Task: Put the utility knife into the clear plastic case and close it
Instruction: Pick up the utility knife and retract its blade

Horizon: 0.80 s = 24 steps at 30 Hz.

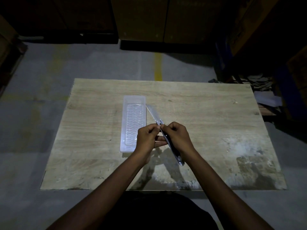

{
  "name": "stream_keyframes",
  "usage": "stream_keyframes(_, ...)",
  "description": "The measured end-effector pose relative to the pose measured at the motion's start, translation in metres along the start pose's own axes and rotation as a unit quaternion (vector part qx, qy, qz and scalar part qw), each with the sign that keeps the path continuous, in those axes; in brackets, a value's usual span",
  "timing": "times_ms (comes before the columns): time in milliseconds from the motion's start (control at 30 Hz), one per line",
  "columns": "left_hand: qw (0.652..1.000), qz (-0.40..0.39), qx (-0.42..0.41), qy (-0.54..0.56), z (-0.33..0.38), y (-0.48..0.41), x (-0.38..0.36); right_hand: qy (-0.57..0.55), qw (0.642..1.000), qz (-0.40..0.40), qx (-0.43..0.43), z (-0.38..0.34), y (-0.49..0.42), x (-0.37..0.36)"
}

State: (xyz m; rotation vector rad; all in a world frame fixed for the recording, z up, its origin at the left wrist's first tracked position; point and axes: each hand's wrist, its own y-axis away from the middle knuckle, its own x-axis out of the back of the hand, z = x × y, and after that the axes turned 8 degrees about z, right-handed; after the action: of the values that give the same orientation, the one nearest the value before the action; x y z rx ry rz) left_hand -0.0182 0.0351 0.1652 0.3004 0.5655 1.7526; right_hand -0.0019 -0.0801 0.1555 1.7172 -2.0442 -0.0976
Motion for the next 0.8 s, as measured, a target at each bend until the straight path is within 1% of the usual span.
stream_keyframes(500, 0.998, 0.031, 0.021, 0.048, 0.009, 0.002, 0.014, 0.035, 0.998, -0.035, -0.044, 0.006, 0.021, 0.002)
stream_keyframes(667, 0.998, 0.037, 0.028, 0.053, 0.011, 0.001, 0.018, 0.009, 0.995, -0.063, -0.074, 0.007, 0.030, 0.006)
stream_keyframes(800, 0.997, 0.048, 0.031, 0.048, 0.011, -0.001, 0.020, 0.014, 0.995, -0.065, -0.077, 0.009, 0.037, 0.008)
